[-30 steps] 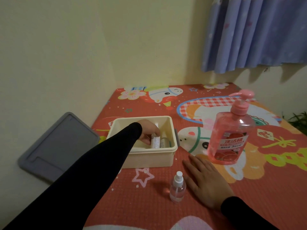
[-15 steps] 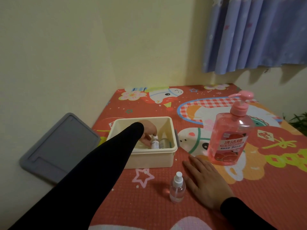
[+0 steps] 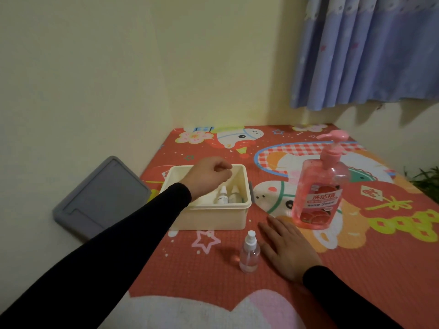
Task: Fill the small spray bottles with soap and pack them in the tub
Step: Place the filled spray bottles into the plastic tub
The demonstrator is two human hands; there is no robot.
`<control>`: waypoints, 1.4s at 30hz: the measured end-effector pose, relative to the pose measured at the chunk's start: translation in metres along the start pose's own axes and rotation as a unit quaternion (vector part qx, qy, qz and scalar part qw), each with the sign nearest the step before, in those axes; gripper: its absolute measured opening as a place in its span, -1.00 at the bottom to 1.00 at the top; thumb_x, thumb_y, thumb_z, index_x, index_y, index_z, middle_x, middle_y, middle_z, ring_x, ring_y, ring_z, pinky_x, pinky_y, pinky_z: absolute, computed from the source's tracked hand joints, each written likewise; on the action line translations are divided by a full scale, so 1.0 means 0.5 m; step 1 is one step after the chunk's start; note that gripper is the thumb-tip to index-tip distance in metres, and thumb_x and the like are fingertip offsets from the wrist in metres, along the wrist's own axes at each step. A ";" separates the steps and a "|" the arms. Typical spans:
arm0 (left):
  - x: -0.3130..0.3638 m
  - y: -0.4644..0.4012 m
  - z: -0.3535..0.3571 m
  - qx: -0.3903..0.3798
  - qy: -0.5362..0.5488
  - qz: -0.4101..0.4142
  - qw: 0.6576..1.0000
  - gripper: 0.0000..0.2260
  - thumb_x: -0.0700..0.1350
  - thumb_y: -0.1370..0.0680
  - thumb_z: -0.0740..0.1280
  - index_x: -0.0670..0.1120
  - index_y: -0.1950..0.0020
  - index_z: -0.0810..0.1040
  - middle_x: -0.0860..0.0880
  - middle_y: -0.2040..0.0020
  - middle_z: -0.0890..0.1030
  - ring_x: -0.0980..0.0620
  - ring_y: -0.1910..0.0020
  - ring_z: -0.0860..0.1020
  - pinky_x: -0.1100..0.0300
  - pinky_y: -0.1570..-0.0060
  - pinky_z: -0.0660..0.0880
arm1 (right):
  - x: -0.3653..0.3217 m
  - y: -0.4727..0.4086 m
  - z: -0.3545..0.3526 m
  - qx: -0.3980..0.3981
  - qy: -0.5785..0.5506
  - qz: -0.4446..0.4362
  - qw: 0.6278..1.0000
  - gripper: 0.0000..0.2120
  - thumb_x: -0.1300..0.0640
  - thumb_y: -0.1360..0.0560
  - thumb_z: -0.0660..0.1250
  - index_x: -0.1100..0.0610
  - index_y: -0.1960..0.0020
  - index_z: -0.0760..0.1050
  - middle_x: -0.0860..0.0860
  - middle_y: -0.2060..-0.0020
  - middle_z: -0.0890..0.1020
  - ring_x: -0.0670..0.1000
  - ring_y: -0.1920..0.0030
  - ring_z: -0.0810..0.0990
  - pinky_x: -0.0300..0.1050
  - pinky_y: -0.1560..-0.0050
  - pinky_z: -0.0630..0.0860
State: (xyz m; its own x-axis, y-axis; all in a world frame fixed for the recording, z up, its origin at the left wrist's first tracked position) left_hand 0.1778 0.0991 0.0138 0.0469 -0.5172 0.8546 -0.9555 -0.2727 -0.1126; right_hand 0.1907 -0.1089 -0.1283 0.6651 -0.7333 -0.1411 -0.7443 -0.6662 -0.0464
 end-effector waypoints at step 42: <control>0.037 0.126 -0.015 0.065 0.043 0.072 0.994 -0.62 -0.11 -0.40 0.53 0.09 -0.15 0.51 0.06 -0.05 0.64 0.09 -0.03 0.62 0.18 -0.09 0.54 | -0.004 0.003 -0.002 -0.029 0.003 0.013 0.999 -0.05 -0.41 -0.25 -0.52 -0.13 -0.56 -0.04 -0.05 -0.57 0.00 -0.02 -0.56 -0.05 -0.05 -0.52 -0.15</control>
State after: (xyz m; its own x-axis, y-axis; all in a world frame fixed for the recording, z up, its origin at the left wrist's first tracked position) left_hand 0.1165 0.0783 0.0265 -0.1182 -0.4895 0.8640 -0.9043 -0.3063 -0.2973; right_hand 0.1885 -0.1085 -0.1271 0.6457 -0.7514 -0.1361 -0.7569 -0.6533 0.0155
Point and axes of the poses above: each hand's wrist, its own y-axis away from the middle knuckle, its own z-axis out of the palm, x = y × z, the point moved 8 cm from there along -y, towards the middle knuckle
